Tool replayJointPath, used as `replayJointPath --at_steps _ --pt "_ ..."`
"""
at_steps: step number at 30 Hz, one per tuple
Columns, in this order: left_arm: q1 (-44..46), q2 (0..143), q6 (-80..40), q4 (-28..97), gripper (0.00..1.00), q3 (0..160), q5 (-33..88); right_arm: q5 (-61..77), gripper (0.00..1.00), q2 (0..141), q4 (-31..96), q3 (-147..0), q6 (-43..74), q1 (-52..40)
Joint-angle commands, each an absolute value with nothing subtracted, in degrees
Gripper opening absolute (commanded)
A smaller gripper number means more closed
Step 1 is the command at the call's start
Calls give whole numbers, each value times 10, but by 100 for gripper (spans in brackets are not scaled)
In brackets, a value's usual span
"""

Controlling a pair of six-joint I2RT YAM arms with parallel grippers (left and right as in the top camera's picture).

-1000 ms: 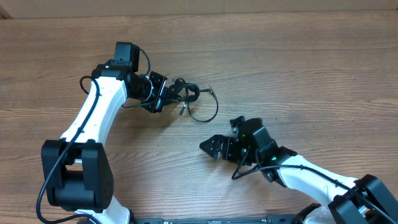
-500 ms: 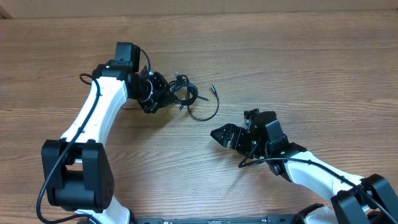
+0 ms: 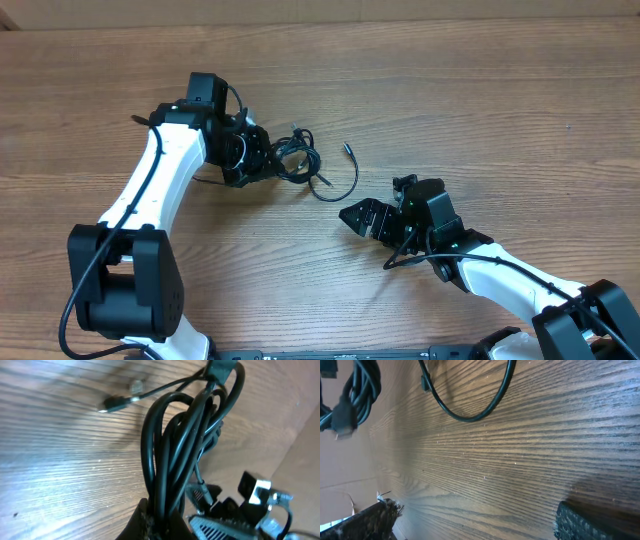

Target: Untangle cables

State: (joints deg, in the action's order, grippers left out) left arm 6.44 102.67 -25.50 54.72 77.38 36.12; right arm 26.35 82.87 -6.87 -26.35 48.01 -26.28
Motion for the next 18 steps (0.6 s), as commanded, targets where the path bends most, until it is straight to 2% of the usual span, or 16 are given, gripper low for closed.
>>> replayJointPath --at_steps 1,8,18 --pt "84 1027 -159 541 4 780 422 255 100 821 -72 -267 479 -261" --pt "105 1027 -48 540 4 780 439 259 100 821 -70 -267 479 -261" --pt "105 1027 -42 539 4 780 426 307 100 821 -72 -267 479 -232"
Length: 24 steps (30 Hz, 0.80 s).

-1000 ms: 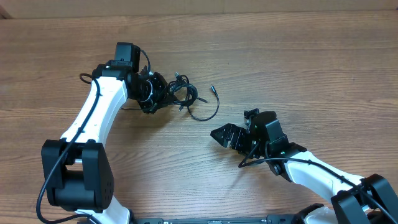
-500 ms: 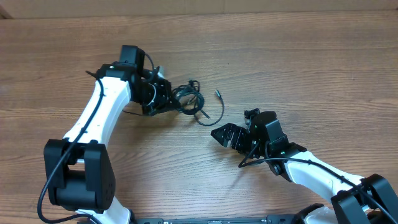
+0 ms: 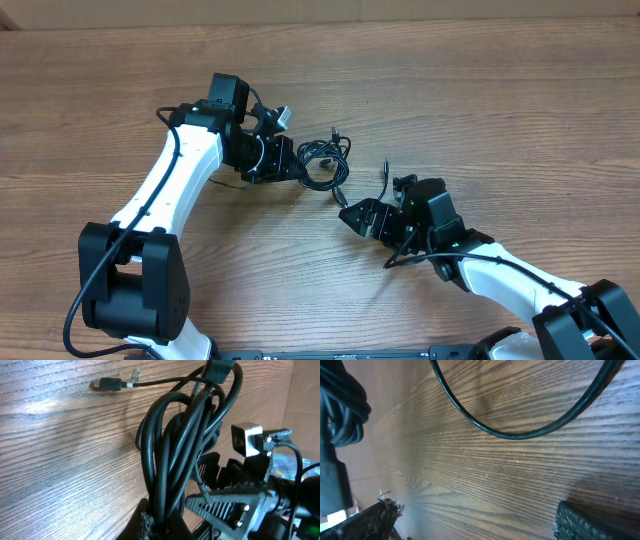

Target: Untangle cables

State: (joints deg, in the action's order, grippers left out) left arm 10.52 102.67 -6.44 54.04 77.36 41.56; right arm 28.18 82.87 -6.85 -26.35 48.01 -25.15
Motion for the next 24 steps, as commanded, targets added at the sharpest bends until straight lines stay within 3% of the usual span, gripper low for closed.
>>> replayJointPath --at_steps 1,13,19,24 --pt "105 1027 -42 540 4 780 426 316 100 821 -72 -267 479 -223" --pt "107 1027 88 557 4 780 438 586 100 821 -128 -267 399 -62" --pt "107 1027 142 572 4 780 481 597 100 821 -129 -267 389 -56" --pt "106 1027 142 572 4 780 481 619 93 821 -129 -267 389 -56"
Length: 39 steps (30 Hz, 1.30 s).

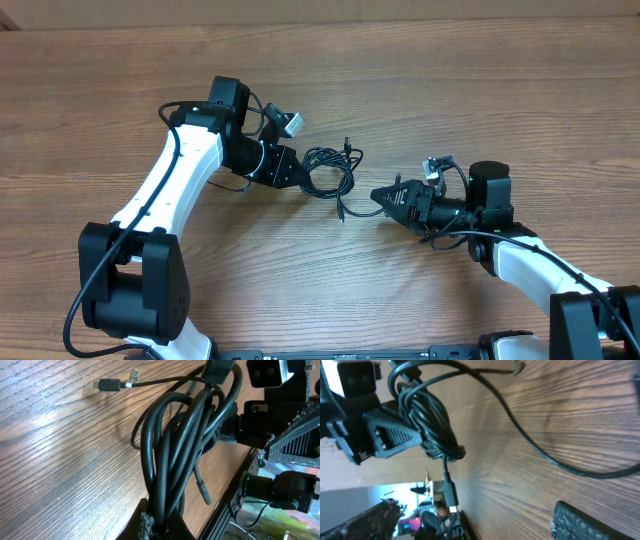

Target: Untangle cables

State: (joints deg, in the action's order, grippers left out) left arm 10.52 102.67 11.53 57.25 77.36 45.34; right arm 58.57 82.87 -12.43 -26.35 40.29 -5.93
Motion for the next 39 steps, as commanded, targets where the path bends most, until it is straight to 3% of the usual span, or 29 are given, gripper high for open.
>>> replayJointPath --at_steps 1,6,9,12,15,18,22,29,33,39 --pt "107 1027 142 571 4 780 481 623 90 821 -128 -267 389 -56" --pt "107 1028 116 567 4 780 477 626 70 821 -128 -267 389 -62" --pt "107 1028 59 557 4 780 471 621 71 821 -128 -267 389 -80" --pt "107 1028 -37 548 4 780 427 582 82 821 -130 -267 389 -106" --pt "107 1028 -129 550 4 780 356 542 85 821 -151 -267 389 -134" --pt "107 1028 -204 555 4 780 318 505 79 821 -193 -267 389 -172" --pt "107 1028 -272 555 4 780 317 387 62 821 -209 -267 389 -234" --pt "107 1028 -338 561 4 780 317 140 66 821 -209 -267 220 -358" --pt "107 1028 -337 568 4 780 317 26 66 821 -208 -267 209 -387" --pt "115 1028 -351 575 4 780 318 -3 58 821 -236 -267 204 -390"
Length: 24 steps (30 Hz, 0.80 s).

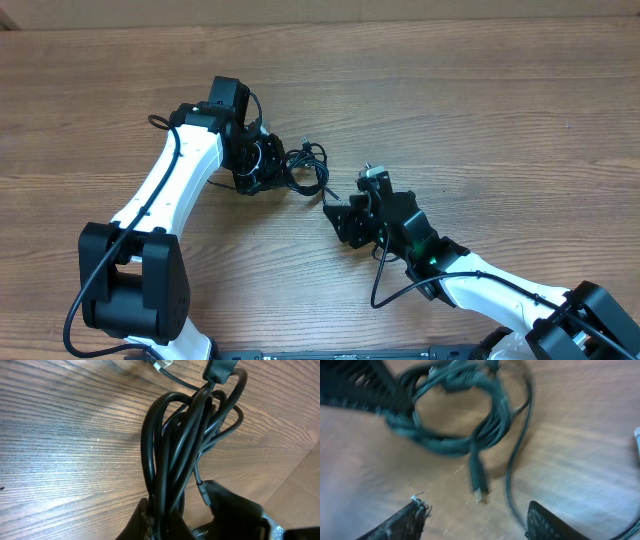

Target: Untangle cables

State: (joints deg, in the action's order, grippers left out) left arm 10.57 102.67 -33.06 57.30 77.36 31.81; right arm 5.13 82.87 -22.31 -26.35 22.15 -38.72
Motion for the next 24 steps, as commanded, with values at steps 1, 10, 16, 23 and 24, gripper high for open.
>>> replayJointPath --at_steps 1,10,16,23,24 --pt "118 1028 -358 575 4 780 318 0 55 821 -242 -267 204 -390" --pt "140 1028 -399 567 4 780 317 33 36 821 -229 -267 204 -390" --pt "140 1028 -403 567 4 780 316 33 18 821 -198 -267 205 -390" --pt "143 1028 -322 567 4 780 295 33 4 821 -223 -267 205 -390" --pt "143 1028 -312 567 4 780 290 33 4 821 -224 -267 205 -390"
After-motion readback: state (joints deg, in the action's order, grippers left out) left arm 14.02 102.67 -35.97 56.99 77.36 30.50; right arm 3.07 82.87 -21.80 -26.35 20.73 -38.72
